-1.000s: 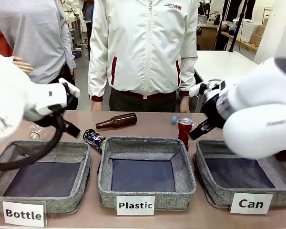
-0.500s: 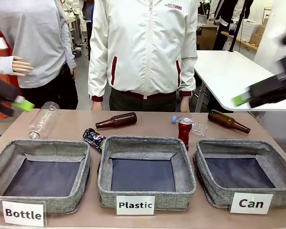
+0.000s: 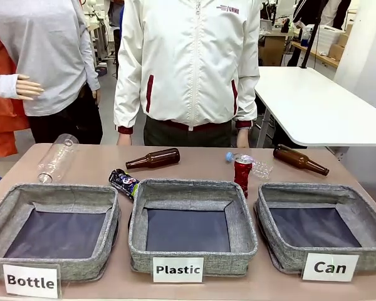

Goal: Sort the can waste into the basket.
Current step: Pick up the can waste from the table and place it in the right Fabric basket.

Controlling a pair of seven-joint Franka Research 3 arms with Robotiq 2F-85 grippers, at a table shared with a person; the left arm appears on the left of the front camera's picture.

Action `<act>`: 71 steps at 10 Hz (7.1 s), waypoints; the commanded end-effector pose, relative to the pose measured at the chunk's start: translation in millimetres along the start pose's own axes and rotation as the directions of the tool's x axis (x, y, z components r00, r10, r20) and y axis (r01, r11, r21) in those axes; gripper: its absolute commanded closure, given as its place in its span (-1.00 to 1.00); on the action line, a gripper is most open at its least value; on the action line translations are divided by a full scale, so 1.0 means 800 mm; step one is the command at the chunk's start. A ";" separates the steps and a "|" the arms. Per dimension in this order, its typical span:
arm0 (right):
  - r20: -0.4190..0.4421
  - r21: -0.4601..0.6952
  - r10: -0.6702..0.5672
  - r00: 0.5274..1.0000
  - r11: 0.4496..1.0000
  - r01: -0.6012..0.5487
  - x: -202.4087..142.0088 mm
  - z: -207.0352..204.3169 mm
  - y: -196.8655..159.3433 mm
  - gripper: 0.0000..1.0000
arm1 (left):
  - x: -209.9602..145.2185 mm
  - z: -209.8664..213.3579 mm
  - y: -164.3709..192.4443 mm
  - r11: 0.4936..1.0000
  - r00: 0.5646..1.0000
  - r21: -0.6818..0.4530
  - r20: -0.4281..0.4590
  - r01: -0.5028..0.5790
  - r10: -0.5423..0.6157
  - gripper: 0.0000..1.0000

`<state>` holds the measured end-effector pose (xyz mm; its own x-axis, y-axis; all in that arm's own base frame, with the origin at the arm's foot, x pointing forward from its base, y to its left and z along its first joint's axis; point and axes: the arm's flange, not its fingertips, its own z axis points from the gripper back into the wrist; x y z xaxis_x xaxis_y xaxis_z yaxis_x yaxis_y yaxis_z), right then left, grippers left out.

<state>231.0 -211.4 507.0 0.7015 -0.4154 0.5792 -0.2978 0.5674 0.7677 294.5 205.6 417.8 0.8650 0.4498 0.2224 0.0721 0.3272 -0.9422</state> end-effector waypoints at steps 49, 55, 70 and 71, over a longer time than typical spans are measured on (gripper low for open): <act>-0.466 0.419 0.825 0.320 0.524 -0.742 0.054 -0.485 -0.079 -1.00 | 0.000 -0.032 0.045 0.986 0.984 -0.060 0.085 -0.154 0.159 -1.00; -0.431 0.517 0.838 0.334 0.533 -0.670 0.036 -0.545 -0.113 -1.00 | 0.000 -0.032 0.045 0.986 0.984 -0.060 0.085 -0.154 0.159 -1.00; -0.135 -0.185 0.507 0.851 0.831 -0.524 -0.107 -0.137 -0.064 -1.00 | 0.000 -0.032 0.045 0.986 0.984 -0.060 0.085 -0.154 0.159 -1.00; -0.276 -0.063 0.585 0.763 0.781 -0.622 0.006 -0.146 -0.060 -1.00 | 0.000 -0.032 0.045 0.986 0.984 -0.060 0.085 -0.154 0.159 -1.00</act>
<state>312.8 -184.0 438.5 0.5475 0.1232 0.8277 -0.5567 0.7921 0.2503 310.5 195.7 376.9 0.8161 0.5733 0.0719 -0.0559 0.2022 -0.9777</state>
